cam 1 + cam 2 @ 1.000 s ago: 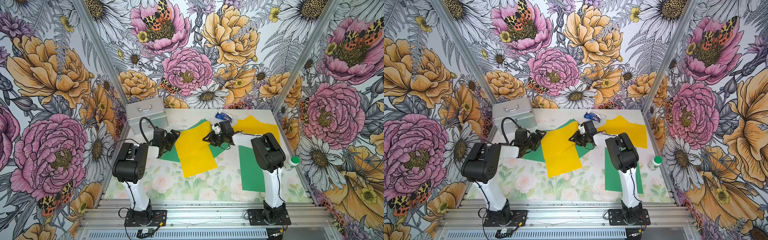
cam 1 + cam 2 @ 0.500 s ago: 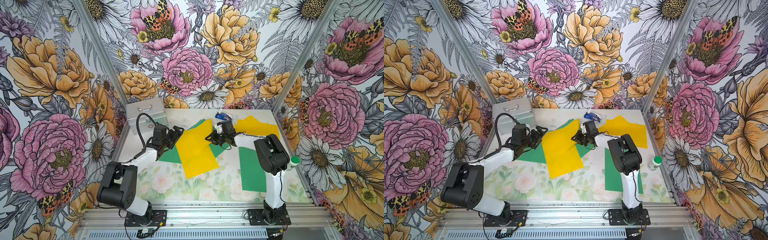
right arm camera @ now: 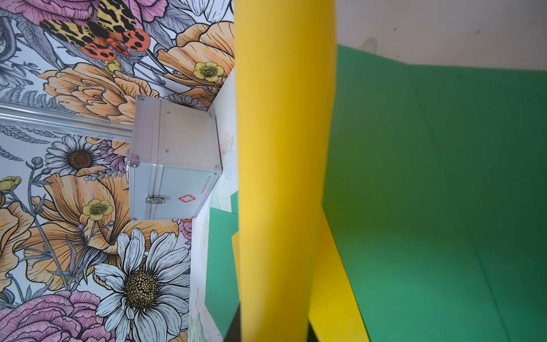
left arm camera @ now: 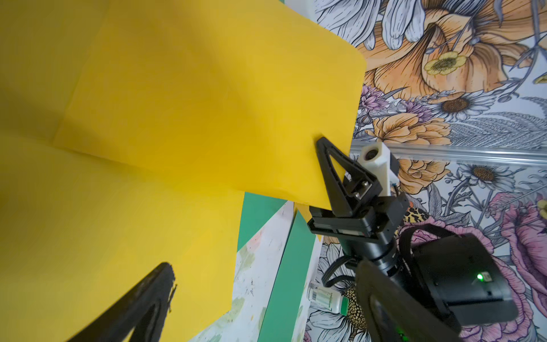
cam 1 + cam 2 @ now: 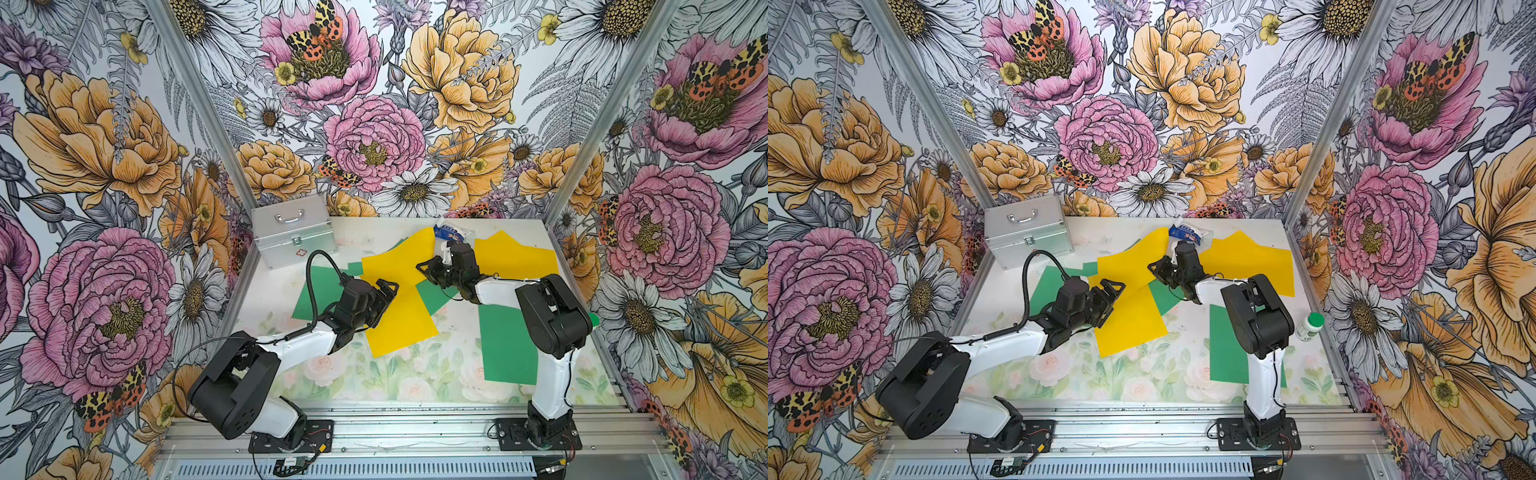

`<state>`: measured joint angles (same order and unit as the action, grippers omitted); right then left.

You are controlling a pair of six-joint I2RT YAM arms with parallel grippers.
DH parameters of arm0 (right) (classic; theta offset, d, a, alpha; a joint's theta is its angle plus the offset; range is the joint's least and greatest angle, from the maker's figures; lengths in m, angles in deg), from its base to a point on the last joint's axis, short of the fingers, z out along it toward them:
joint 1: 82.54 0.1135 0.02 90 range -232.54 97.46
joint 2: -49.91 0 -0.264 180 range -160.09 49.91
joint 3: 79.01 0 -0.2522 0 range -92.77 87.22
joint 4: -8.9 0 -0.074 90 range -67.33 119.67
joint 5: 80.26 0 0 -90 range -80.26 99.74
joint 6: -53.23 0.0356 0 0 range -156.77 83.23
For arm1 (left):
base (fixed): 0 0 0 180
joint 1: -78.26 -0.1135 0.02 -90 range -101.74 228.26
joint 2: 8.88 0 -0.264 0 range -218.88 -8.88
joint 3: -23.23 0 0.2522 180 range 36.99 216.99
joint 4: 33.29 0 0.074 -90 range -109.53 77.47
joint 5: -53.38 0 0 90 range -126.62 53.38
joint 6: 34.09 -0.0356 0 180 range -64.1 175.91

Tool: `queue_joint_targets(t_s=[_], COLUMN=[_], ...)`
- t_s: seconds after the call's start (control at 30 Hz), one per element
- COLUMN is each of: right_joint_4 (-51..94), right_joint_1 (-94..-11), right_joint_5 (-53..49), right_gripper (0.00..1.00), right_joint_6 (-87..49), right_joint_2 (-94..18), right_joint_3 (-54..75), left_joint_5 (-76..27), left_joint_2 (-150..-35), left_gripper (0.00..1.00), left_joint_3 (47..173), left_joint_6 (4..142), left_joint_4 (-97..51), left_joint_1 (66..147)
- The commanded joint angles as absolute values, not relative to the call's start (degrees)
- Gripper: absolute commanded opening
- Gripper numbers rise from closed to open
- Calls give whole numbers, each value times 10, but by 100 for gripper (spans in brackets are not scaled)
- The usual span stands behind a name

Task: Sort the scattered colored papers by color
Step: Pick up the colored paper.

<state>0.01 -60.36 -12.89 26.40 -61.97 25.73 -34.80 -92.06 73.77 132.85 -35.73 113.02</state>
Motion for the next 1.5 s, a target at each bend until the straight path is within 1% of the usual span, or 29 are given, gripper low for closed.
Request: queue_joint_targets(t_s=[0.0,0.2,0.37,0.5,0.6,0.7,0.73,0.8,0.87,0.97,1.1,1.13,1.23,1.27,1.47], right_joint_4=[-66,-123,-145,-157,-162,-176,-181,-184,-172,-153,-151,-143,-97,-90,-81], right_joint_1=[-598,-593,-591,-586,-582,-576,-575,-573,-573,-572,-571,-571,-572,-571,-571], right_joint_5=[-86,-53,-36,-22,-7,6,10,15,20,29,39,44,57,59,62], right_gripper=[18,17,16,16,14,14,14,14,14,14,14,14,15,15,18], right_joint_6=[292,319,326,329,331,334,335,335,332,328,329,329,321,319,317], right_joint_2=[-591,-574,-564,-558,-553,-549,-548,-545,-544,-543,-543,-541,-536,-535,-533], right_joint_3=[283,326,346,360,374,392,396,404,406,409,417,418,410,410,418], left_joint_5=[-388,-371,-415,-420,-420,-428,-432,-450,-461,-449,-444,-444,-434,-432,-423], left_joint_2=[-944,-1031,-1077,-1125,-1197,-1229,-1235,-1236,-1230,-1225,-1218,-1217,-1212,-1210,-1199], left_gripper=[98,98,98,98,98,98,96,90,76,68,51,45,35,33,12], left_joint_3=[732,756,767,784,805,827,832,830,826,830,827,826,827,827,829], left_joint_6=[1382,1467,1506,1541,1574,1587,1588,1587,1584,1576,1572,1571,1568,1566,1549], left_joint_4=[-441,-522,-570,-635,-716,-739,-741,-754,-755,-757,-742,-740,-722,-712,-670], left_joint_1=[1135,1161,1192,1194,1194,1196,1196,1197,1193,1183,1177,1177,1177,1176,1172])
